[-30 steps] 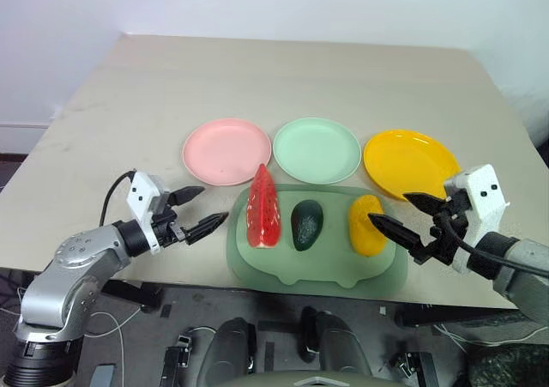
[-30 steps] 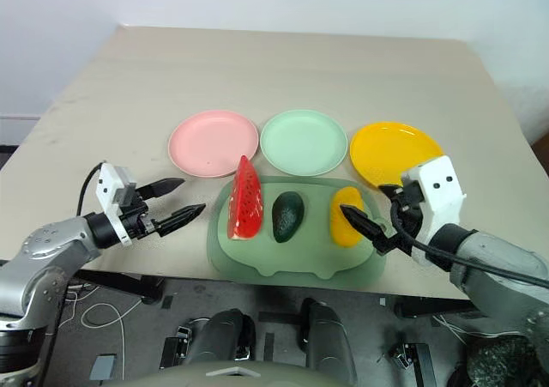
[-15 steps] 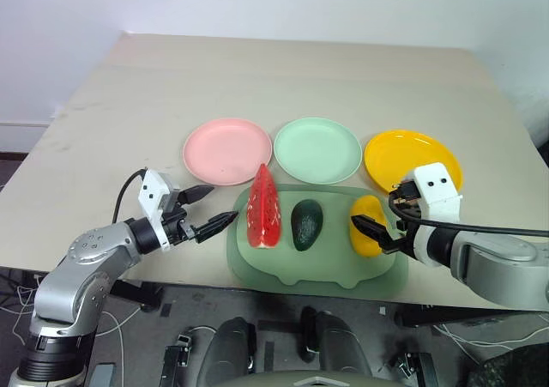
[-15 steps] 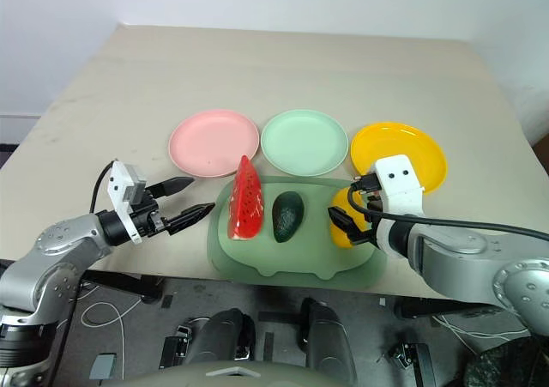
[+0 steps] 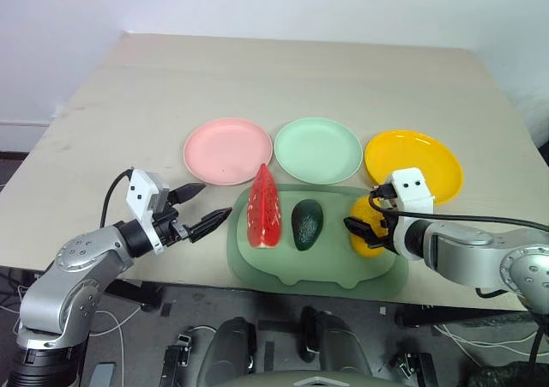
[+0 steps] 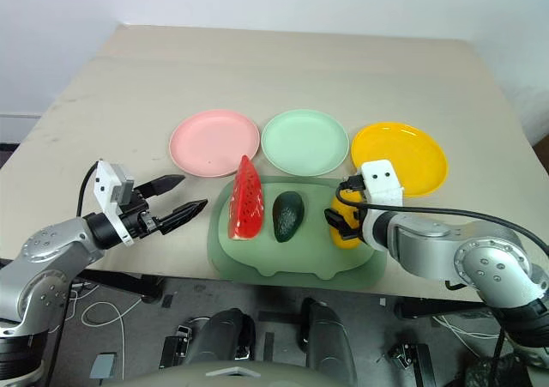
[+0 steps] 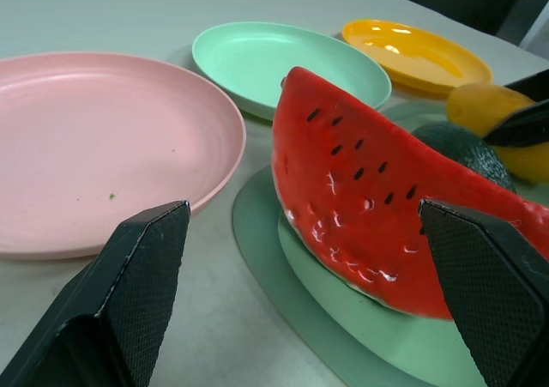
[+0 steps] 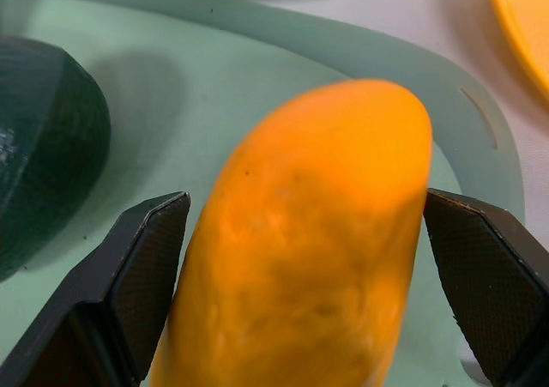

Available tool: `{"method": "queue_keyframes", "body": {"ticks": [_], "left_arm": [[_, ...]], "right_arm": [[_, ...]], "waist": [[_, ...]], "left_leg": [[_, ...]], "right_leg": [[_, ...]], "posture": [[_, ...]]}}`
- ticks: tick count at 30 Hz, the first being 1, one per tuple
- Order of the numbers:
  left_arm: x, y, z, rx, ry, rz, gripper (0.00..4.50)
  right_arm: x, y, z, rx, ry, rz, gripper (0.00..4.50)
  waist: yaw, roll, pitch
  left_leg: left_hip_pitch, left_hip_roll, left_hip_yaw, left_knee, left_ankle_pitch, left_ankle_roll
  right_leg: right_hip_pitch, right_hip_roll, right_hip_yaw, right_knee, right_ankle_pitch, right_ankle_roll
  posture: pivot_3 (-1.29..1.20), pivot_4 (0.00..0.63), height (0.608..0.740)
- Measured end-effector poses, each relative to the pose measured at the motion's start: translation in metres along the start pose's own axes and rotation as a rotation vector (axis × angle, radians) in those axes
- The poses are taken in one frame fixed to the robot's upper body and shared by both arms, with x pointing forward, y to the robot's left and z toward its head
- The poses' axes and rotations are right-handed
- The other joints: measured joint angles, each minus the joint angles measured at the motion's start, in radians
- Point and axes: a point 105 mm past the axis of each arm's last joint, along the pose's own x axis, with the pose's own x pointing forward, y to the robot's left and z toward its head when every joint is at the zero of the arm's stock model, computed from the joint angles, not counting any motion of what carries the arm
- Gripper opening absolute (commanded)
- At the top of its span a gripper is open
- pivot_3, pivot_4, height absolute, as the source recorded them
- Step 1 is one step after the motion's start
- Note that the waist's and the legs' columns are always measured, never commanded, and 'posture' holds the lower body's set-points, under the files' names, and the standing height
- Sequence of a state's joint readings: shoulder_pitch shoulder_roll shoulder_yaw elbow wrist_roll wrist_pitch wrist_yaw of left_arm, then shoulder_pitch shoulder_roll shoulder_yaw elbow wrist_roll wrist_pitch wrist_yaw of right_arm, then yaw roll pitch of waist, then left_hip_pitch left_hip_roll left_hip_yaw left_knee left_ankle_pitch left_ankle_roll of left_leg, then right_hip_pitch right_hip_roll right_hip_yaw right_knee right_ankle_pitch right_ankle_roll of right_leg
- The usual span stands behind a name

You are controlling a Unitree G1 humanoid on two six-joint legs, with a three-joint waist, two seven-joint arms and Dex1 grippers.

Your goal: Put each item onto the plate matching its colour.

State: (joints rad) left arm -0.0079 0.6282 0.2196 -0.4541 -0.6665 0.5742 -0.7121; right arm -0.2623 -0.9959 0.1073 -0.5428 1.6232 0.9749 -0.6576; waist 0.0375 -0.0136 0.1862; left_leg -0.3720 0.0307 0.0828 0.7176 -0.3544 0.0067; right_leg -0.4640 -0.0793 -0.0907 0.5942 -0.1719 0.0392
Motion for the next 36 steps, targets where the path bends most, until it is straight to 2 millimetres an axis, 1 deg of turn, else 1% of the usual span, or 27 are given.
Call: {"method": "queue_keyframes", "body": {"ticks": [1,2,5,6,7,11,13,15,17,19,21,23,27,29,31,34,36], "left_arm": [[0.000,0.000,0.000,0.001,-0.001,0.001,4.47],[0.000,0.000,0.001,0.002,-0.002,0.002,4.49],[0.001,0.001,0.002,0.006,-0.006,0.003,4.50],[0.001,0.001,0.002,0.007,-0.006,0.003,4.50],[0.001,0.001,0.003,0.007,-0.007,0.003,4.50],[0.001,0.001,0.005,0.012,-0.012,0.002,4.50],[0.000,0.004,0.007,0.014,-0.019,0.012,4.50],[-0.003,0.008,0.013,0.018,-0.044,0.030,4.50],[-0.006,0.013,0.022,0.016,-0.084,0.065,4.50],[-0.009,0.018,0.028,0.009,-0.119,0.099,4.50],[-0.011,0.021,0.031,0.009,-0.137,0.125,4.50],[-0.010,0.023,0.034,0.013,-0.153,0.135,4.50],[-0.006,0.025,0.040,0.012,-0.190,0.153,4.50],[-0.003,0.024,0.041,0.006,-0.201,0.154,4.50],[-0.002,0.024,0.042,0.005,-0.206,0.154,4.50],[-0.002,0.024,0.042,0.003,-0.207,0.160,4.50],[-0.004,0.025,0.042,0.002,-0.208,0.171,4.50]], "right_arm": [[0.001,-0.001,-0.001,-0.004,0.002,-0.003,4.50],[0.001,-0.001,-0.001,-0.006,0.007,-0.003,4.32],[0.003,-0.002,-0.003,-0.009,0.012,-0.002,3.58],[0.003,-0.002,-0.003,-0.010,0.012,0.000,3.24],[0.003,-0.003,-0.003,-0.011,0.011,0.002,3.15],[-0.002,-0.007,0.003,-0.028,-0.002,0.009,3.15],[-0.010,-0.009,0.023,-0.070,-0.064,0.026,3.15],[-0.021,-0.015,0.053,-0.117,-0.164,0.014,3.15],[-0.025,-0.030,0.077,-0.133,-0.237,-0.032,3.15],[-0.020,-0.049,0.088,-0.137,-0.255,-0.101,3.15],[-0.008,-0.067,0.091,-0.154,-0.238,-0.166,3.15],[0.011,-0.080,0.088,-0.186,-0.199,-0.210,3.15],[0.045,-0.095,0.075,-0.227,-0.132,-0.220,3.15],[0.055,-0.098,0.074,-0.244,-0.125,-0.209,3.88],[0.057,-0.101,0.076,-0.278,-0.134,-0.207,4.46],[0.054,-0.100,0.082,-0.354,-0.155,-0.214,4.46],[0.048,-0.094,0.087,-0.438,-0.192,-0.227,4.46]], "waist": [[0.000,0.000,0.000],[0.000,0.000,0.000],[0.000,0.000,0.000],[0.000,0.000,0.000],[0.000,0.000,0.000],[0.000,0.000,0.000],[-0.001,0.001,0.000],[-0.003,0.001,0.000],[-0.002,0.001,0.000],[-0.002,0.001,0.000],[-0.001,0.001,0.000],[-0.002,0.001,0.000],[-0.002,0.001,0.000],[-0.003,0.001,0.000],[-0.002,0.001,0.000],[-0.002,0.001,0.000],[-0.003,0.001,0.000]], "left_leg": [[0.000,0.000,0.000,0.000,0.000,0.000],[0.000,0.000,0.000,0.000,0.000,0.000],[0.000,0.000,0.000,0.000,0.000,0.000],[0.000,0.000,0.000,0.000,0.000,0.000],[0.000,0.000,0.000,0.000,0.000,0.000],[0.000,0.000,0.000,0.000,0.000,0.000],[-0.001,0.000,0.001,0.000,0.000,0.000],[-0.001,0.001,0.000,0.000,0.000,0.000],[-0.001,0.001,0.000,0.000,0.000,0.000],[-0.001,0.000,0.001,0.000,0.000,0.000],[-0.001,0.000,0.001,0.000,0.000,0.000],[-0.001,-0.001,0.001,0.000,0.000,0.000],[-0.001,-0.002,0.001,0.000,0.000,0.000],[-0.002,-0.002,0.001,0.000,0.000,0.000],[-0.002,-0.001,0.001,0.000,0.000,0.000],[-0.002,-0.001,0.001,0.000,0.000,0.000],[-0.002,0.000,0.001,-0.001,0.000,0.000]], "right_leg": [[0.000,0.000,0.000,0.000,0.000,0.000],[0.000,0.000,0.000,0.000,0.000,0.000],[0.000,0.000,0.000,0.000,0.000,0.000],[0.000,0.000,0.000,0.000,0.000,0.000],[0.000,0.000,0.000,0.000,0.000,0.000],[0.000,0.000,0.000,0.000,0.000,0.000],[-0.001,0.000,0.000,0.000,0.000,0.000],[-0.002,0.001,0.000,0.000,0.000,0.000],[-0.001,0.001,0.000,0.000,0.000,0.001],[-0.001,0.001,0.000,0.000,0.000,0.000],[-0.001,0.000,0.000,0.000,0.000,0.000],[-0.002,0.000,0.000,0.000,0.001,0.000],[-0.002,0.000,0.000,0.000,0.002,0.003],[-0.002,0.000,0.000,0.000,0.002,0.003],[-0.002,0.000,0.000,0.000,0.003,0.004],[-0.002,0.000,-0.001,0.000,0.003,0.004],[-0.002,0.000,-0.001,0.000,0.002,0.004]], "posture": [[0.00,0.150,0.740],[0.00,0.150,0.740],[0.00,0.150,0.740],[0.00,0.150,0.740],[0.00,0.150,0.740],[0.00,0.150,0.740],[0.00,0.150,0.740],[0.00,0.150,0.740],[0.00,0.150,0.740],[0.00,0.150,0.740],[0.00,0.150,0.740],[0.00,0.150,0.740],[0.00,0.150,0.740],[0.00,0.150,0.740],[0.00,0.150,0.740],[0.00,0.150,0.740],[0.00,0.150,0.740]]}}
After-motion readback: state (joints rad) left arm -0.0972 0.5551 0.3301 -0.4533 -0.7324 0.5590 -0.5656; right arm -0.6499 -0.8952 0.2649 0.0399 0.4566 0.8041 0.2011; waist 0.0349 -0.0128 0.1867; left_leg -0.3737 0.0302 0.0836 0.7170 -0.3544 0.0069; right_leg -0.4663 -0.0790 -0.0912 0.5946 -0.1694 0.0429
